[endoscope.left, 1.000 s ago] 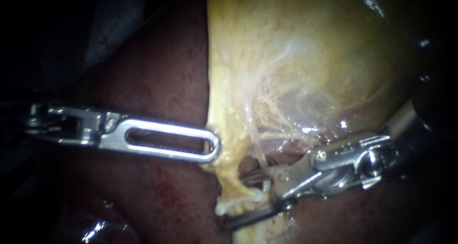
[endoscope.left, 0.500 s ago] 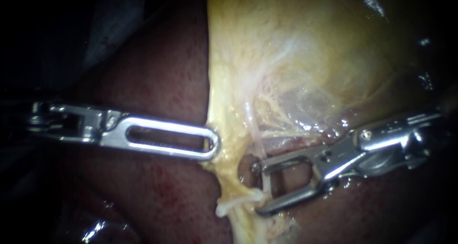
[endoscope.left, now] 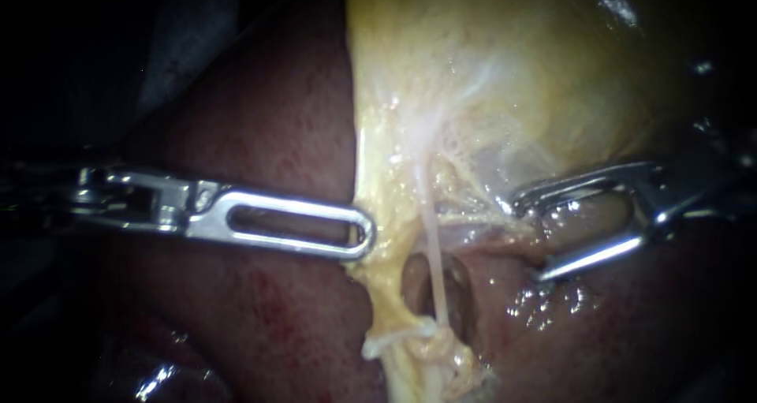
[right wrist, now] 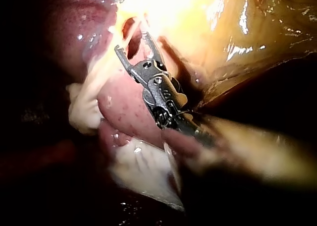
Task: Going back first clip left tube
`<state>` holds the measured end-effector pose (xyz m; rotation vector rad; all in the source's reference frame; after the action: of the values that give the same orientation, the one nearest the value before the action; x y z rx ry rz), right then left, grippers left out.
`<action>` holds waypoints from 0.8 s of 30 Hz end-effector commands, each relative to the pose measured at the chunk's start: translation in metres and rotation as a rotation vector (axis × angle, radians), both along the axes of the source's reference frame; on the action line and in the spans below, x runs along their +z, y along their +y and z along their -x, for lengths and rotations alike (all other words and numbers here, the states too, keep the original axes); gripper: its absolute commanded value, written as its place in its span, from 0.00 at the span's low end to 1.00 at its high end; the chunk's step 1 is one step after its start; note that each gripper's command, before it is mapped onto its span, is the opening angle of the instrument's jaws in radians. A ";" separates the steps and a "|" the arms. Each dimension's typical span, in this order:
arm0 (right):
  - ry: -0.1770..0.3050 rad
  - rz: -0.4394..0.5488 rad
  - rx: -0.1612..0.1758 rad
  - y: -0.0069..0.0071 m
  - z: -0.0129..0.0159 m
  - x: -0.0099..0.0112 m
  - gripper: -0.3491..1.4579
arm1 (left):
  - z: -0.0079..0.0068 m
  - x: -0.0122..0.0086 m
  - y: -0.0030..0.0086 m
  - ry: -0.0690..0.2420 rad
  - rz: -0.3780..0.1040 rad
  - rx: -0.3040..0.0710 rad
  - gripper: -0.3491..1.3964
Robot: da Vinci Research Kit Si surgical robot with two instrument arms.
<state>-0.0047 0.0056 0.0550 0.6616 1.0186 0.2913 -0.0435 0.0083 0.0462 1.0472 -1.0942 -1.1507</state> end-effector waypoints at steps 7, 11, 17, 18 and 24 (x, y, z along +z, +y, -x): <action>-0.002 0.000 0.003 0.0000 0.0001 0.0001 0.43 | 0.0017 0.0013 -0.0002 -0.001 0.004 0.008 0.00; -0.002 0.000 0.003 0.0000 0.0001 0.0001 0.43 | 0.0026 0.0026 -0.0002 0.002 0.007 0.012 0.00; -0.002 0.000 0.003 0.0000 0.0001 0.0001 0.43 | 0.0029 0.0043 0.0000 0.010 0.011 0.021 0.00; -0.002 0.000 0.003 0.0000 0.0001 0.0001 0.43 | 0.0029 0.0045 0.0000 0.010 0.011 0.021 0.00; -0.002 0.001 0.003 -0.0001 0.0001 0.0001 0.43 | 0.0029 0.0047 -0.0002 0.011 0.013 0.021 0.00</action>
<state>-0.0048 0.0055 0.0551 0.6590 1.0179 0.2943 -0.0464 0.0081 0.0509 1.0398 -1.0778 -1.1301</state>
